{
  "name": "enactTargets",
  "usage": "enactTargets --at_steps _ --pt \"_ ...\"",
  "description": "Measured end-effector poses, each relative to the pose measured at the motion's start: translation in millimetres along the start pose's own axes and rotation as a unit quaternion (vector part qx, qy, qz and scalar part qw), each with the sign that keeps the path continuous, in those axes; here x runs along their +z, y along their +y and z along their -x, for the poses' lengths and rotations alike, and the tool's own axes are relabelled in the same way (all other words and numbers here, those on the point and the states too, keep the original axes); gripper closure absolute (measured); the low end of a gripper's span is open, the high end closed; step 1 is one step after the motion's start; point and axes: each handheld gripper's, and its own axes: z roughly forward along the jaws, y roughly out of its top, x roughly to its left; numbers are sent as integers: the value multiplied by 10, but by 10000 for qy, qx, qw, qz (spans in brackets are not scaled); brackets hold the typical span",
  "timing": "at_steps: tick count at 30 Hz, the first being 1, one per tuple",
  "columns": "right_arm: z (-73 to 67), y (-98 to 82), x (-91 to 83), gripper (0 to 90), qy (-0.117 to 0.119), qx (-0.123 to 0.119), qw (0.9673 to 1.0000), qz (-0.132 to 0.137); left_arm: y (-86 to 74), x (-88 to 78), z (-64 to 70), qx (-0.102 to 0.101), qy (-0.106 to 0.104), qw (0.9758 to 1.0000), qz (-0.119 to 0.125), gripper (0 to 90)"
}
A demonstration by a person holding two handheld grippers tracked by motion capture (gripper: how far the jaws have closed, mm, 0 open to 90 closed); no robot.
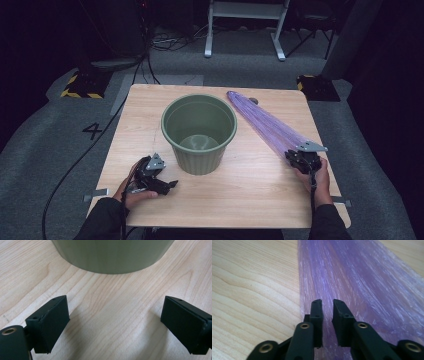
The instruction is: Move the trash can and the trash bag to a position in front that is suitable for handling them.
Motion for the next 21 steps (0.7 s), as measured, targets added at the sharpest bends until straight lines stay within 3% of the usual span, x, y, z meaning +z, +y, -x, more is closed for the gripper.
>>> enactTargets --at_steps 8,16,17,21 --pt "29 -78 -23 885 290 101 9995 -95 -39 -39 20 -21 16 10000 -5 78" --pt "8 -231 -233 875 326 -153 9991 -229 -55 -53 28 -16 15 10000 -2 78" --pt "9 -266 -292 851 271 -261 9989 -286 -54 -53 27 -15 14 10000 -3 78" --pt "14 -302 -355 799 294 -305 9987 -296 -53 -52 26 -6 9 10000 -4 77"
